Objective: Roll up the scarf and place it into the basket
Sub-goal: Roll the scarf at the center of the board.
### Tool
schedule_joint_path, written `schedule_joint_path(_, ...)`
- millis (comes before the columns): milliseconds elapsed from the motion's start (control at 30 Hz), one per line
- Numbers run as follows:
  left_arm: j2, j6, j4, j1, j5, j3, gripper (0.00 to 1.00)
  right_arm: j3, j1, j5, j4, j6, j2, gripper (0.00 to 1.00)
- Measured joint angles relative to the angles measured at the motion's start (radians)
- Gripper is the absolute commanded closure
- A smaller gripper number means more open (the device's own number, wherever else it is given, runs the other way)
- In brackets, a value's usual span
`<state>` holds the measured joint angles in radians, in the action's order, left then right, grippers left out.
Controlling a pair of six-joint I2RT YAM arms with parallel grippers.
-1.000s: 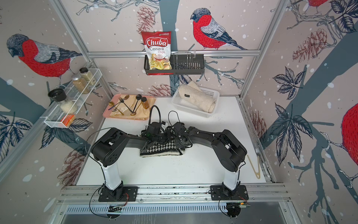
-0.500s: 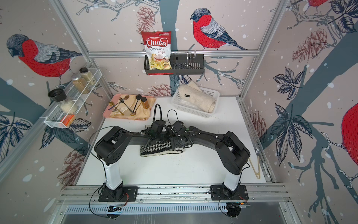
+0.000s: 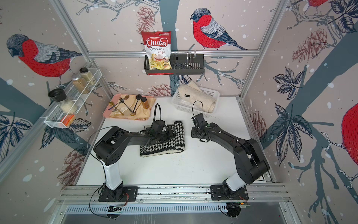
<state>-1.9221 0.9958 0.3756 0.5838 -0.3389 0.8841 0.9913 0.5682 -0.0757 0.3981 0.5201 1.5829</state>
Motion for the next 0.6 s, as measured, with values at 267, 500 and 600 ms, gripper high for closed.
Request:
schedule_joint_path(267, 0.001, -0.002, -0.003, 0.0, 0.0, 0.0, 1.0, 0.027, -0.034, 0.123, -0.117, -0.027, 0.18, 0.85)
schedule_joint_path(500, 0.006, -0.005, 0.031, -0.012, -0.015, -0.027, 1.0, 0.03, -0.008, 0.34, -0.298, -0.046, 0.237, 0.86)
schedule_joint_path(600, 0.022, -0.009, 0.045, -0.024, -0.029, -0.052, 1.0, 0.038, 0.028, 0.4, -0.345, -0.046, 0.243, 0.86)
